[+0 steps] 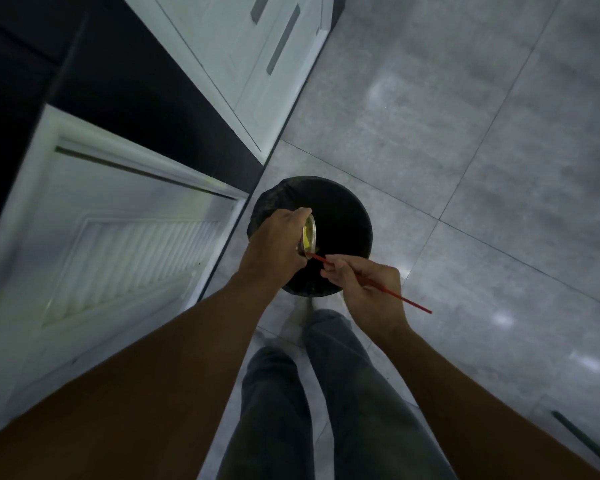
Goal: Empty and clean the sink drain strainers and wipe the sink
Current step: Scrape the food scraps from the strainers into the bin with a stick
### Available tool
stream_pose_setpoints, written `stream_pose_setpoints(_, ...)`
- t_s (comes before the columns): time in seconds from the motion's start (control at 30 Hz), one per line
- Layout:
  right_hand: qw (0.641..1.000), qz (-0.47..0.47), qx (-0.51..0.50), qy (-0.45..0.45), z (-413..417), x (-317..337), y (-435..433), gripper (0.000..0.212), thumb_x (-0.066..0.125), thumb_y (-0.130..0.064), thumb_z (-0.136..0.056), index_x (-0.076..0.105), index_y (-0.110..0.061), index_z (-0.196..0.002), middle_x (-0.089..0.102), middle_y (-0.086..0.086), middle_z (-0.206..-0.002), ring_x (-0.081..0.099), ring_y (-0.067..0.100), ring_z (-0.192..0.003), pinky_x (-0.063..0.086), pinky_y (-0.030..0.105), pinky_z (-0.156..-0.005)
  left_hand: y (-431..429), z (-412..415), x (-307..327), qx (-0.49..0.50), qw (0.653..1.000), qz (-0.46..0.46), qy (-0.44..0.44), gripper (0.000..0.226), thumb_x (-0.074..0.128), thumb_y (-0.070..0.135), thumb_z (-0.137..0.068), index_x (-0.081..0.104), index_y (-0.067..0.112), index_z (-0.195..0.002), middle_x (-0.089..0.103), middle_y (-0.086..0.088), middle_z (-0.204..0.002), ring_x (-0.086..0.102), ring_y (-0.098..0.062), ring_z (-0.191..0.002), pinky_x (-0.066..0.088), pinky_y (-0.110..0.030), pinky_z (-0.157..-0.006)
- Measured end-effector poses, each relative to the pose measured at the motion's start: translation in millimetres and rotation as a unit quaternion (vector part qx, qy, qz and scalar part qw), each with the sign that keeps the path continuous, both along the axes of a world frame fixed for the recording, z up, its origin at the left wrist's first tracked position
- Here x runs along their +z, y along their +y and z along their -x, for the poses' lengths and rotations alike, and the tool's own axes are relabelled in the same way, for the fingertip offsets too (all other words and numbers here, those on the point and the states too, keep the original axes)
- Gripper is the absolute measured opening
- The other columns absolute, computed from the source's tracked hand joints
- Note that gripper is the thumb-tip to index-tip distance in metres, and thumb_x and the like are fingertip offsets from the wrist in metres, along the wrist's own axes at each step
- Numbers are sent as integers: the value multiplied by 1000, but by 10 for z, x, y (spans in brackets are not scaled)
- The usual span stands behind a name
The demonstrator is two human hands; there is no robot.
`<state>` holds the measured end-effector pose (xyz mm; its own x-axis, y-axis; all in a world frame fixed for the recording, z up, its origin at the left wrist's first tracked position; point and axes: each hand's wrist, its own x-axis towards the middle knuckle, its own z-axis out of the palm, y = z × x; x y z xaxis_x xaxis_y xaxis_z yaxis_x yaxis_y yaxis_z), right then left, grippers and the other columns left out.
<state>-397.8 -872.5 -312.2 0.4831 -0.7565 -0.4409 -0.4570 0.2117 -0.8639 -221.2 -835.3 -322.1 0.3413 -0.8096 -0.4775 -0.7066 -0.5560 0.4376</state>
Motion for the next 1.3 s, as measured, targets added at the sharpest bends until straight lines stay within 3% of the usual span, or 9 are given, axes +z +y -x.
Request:
stream_pose_setpoints(0.23, 994, 106, -35, -6, 182, -8, -109, 27, 55, -23, -101, 74, -7, -111, 77, 2, -98, 75, 10, -93, 63, 39, -83, 29, -74, -1, 1, 1000, -25, -12, 90, 87, 22, -72, 40, 19, -149, 54, -10, -137, 54, -27, -126, 50, -36, -98)
stream_pose_setpoints(0.5, 997, 64, 36, -15, -66, 19, -93, 20, 57, -26, -100, 69, -32, -114, 74, -15, -101, 72, 0, -97, 59, 21, -88, -37, 22, -1, 0, 1000, -18, 4, 88, 86, 21, -74, 41, 17, -149, 55, -10, -136, 53, -25, -127, 47, -34, -102)
stream_pose_setpoints(0.73, 993, 116, -11, 26, 121, -52, -170, 18, 61, -16, -98, 75, -13, -109, 77, -3, -97, 75, 4, -89, 63, 33, -81, -67, -9, 9, 5, 1000, -17, -2, 88, 87, 18, -70, 44, 17, -147, 57, -11, -130, 56, -26, -120, 48, -31, -97)
stream_pose_setpoints(0.87, 991, 133, 4, 5, 138, -19, -144, 21, 58, -23, -100, 75, -15, -110, 77, -5, -97, 74, 4, -89, 63, 29, -78, -87, 14, -5, 1, 1000, -21, 0, 88, 86, 19, -72, 43, 17, -148, 56, -11, -132, 56, -26, -122, 49, -32, -97)
stream_pose_setpoints(1.03, 994, 104, 46, -2, -13, -12, -134, 18, 61, -18, -99, 75, -19, -111, 76, -9, -99, 73, 1, -91, 62, 25, -82, -136, 42, -20, -3, 999, -30, 14, 87, 85, 20, -74, 41, 16, -150, 54, -13, -136, 53, -26, -127, 47, -34, -104)
stream_pose_setpoints(1.17, 996, 86, 9, 4, -28, -13, -149, 19, 61, -21, -98, 75, -18, -112, 77, -7, -102, 73, 2, -95, 60, 27, -87, -142, 23, -19, 7, 999, -31, 20, 89, 85, 19, -73, 40, 17, -150, 53, -11, -137, 52, -26, -127, 45, -33, -104)
stream_pose_setpoints(1.3, 991, 124, -37, 25, 124, -3, -141, 19, 61, -19, -99, 74, -15, -111, 77, -4, -97, 74, 6, -87, 61, 26, -81, -149, -20, -12, 13, 999, -30, 17, 92, 88, 18, -69, 42, 18, -149, 54, -11, -133, 55, -27, -123, 47, -33, -101)
